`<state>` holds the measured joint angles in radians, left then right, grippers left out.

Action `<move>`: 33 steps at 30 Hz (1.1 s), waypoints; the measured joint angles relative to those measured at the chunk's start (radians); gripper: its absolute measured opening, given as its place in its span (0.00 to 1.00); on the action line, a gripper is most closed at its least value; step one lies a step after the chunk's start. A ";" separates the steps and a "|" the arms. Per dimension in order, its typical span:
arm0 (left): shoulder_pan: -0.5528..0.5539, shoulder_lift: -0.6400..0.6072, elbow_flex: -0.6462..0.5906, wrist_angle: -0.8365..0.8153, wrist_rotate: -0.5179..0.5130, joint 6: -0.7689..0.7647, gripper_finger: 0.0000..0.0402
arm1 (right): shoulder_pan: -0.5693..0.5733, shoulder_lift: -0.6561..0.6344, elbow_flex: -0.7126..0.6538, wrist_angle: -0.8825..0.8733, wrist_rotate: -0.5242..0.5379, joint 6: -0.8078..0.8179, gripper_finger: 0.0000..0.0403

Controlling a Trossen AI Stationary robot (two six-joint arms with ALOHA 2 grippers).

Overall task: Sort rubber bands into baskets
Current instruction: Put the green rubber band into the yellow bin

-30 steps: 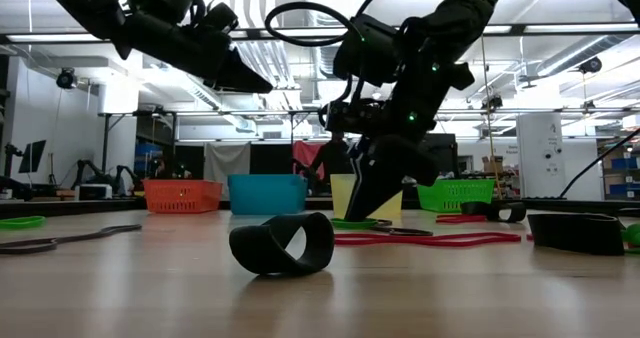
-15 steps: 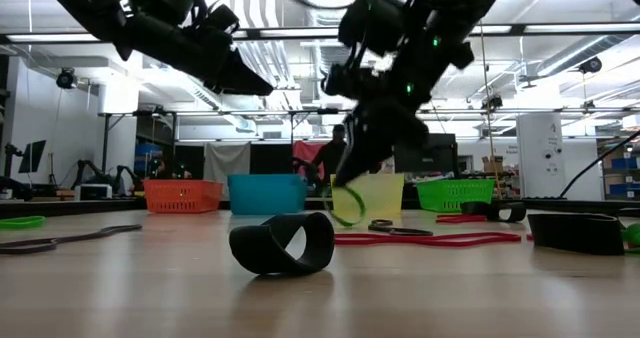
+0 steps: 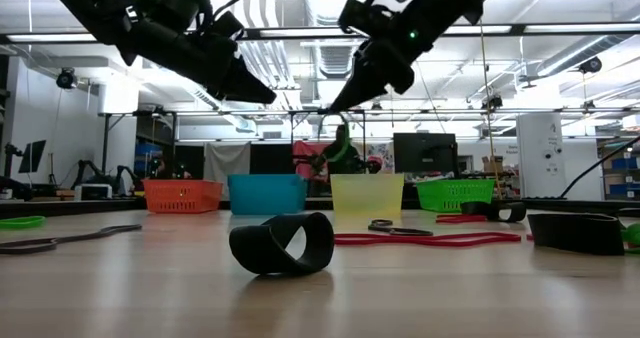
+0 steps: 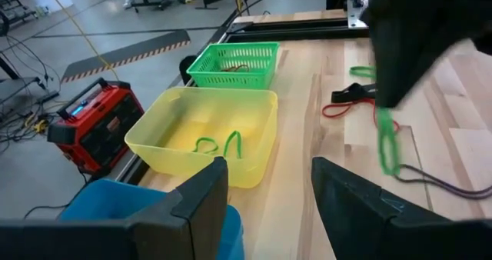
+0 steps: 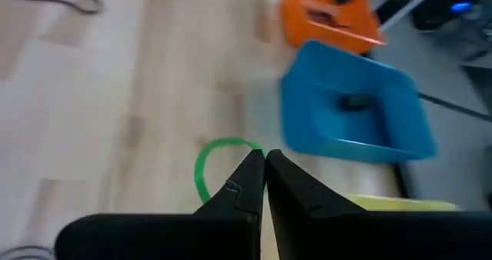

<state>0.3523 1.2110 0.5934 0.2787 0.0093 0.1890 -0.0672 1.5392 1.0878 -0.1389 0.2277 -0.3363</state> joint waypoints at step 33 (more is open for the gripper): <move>-0.075 0.101 0.002 0.083 0.080 -0.001 0.43 | -0.099 -0.105 -0.018 -0.070 -0.121 0.050 0.02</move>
<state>0.2773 1.3117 0.5949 0.3619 0.0895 0.1879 -0.1661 1.4345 1.0702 -0.2087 0.1067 -0.2862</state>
